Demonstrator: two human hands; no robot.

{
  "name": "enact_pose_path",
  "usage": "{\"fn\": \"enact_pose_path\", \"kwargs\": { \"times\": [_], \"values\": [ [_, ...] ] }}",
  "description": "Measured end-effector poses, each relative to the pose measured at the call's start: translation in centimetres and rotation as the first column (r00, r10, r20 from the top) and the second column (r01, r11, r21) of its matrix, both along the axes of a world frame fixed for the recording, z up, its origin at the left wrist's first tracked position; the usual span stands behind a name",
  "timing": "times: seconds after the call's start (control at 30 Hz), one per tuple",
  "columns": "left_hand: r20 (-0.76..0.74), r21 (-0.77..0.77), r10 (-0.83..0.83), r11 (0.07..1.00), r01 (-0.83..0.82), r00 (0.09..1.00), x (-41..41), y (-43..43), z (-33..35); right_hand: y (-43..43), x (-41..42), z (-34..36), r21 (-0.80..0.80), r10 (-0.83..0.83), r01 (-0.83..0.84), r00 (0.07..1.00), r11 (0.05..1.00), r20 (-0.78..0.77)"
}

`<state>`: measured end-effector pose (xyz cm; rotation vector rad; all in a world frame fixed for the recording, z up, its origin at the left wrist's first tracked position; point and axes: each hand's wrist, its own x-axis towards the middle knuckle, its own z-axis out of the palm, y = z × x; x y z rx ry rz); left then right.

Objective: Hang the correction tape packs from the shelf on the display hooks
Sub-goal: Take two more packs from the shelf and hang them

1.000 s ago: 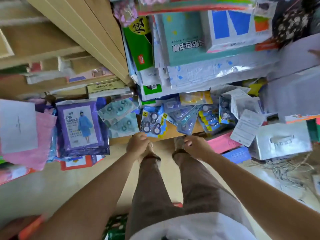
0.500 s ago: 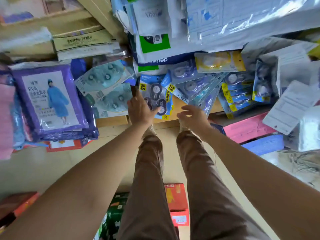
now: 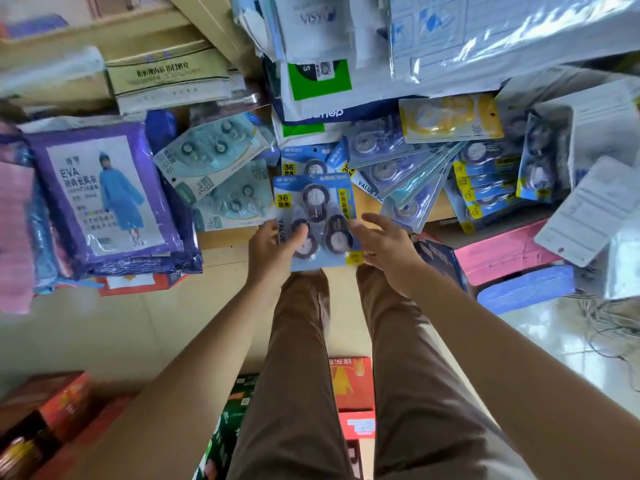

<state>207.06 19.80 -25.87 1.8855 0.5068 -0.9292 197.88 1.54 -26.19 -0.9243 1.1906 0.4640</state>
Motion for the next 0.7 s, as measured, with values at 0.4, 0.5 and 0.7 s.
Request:
{"fn": "enact_pose_path", "kwargs": {
  "times": [0.4, 0.5, 0.7],
  "values": [
    [0.108, 0.301, -0.45, 0.864, 0.403, 0.886, -1.0, -2.6, -1.7, -2.9, -3.5, 3.1, -0.413, 0.146, -0.128, 0.989, 0.902, 0.011],
    [0.178, 0.434, -0.499, 0.813, 0.388, 0.848, 1.2, -5.0, -3.9, -3.8, -3.9, 3.1, -0.446, 0.218, -0.199, 0.976, 0.873, -0.008],
    [0.063, 0.553, -0.487, 0.744, 0.376, 0.871, 2.4, -7.5, -7.5, -4.9, -5.3, 3.3, -0.489, 0.305, -0.284, 0.952, 0.825, -0.037]
  ]
}}
